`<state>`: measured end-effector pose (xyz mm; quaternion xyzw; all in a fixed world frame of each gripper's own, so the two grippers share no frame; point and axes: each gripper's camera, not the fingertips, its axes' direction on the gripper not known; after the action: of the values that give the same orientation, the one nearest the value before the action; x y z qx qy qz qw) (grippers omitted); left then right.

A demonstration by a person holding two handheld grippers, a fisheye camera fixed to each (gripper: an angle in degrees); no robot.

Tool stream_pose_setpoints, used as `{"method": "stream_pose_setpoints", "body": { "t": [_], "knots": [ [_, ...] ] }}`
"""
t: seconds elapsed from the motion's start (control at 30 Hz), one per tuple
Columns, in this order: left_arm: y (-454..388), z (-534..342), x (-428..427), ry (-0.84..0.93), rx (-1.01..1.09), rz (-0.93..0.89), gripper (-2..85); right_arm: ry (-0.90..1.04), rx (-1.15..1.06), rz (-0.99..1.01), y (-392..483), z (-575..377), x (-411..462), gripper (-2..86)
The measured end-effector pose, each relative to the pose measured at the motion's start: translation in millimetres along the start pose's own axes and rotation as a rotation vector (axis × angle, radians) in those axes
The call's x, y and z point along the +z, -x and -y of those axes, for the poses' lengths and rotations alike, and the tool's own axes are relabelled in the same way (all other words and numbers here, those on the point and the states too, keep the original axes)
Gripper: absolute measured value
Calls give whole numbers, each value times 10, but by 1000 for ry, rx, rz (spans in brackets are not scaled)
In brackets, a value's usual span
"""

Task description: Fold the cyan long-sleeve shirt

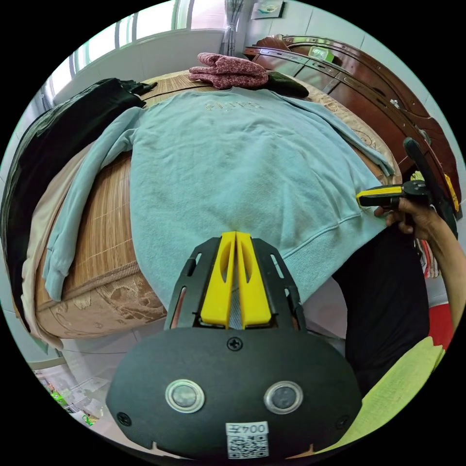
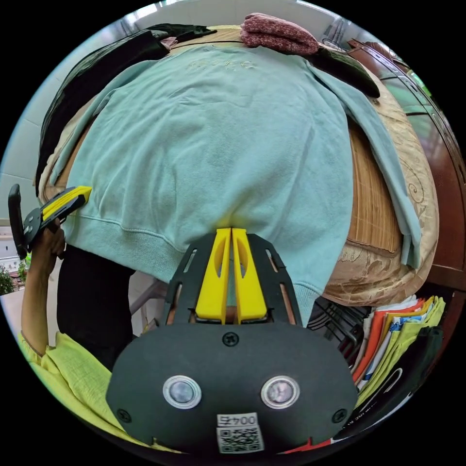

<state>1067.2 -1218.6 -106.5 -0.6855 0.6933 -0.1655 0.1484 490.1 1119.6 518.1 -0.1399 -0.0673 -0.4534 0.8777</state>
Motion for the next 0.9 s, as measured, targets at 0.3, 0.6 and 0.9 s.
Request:
{"method": "stream_pose_setpoints", "body": {
  "t": [0.3,0.6,0.9],
  "knots": [
    [-58,153,1,19,0,5,2,-113,-7,-17,-67,-57,98,-5],
    [-433,409,22,130,159,214,2,-148,-33,-64,-208,-25,144,-7],
    [-468,401,-9,61,183,268,2,-179,1,14,-608,-25,126,-5]
  ]
}}
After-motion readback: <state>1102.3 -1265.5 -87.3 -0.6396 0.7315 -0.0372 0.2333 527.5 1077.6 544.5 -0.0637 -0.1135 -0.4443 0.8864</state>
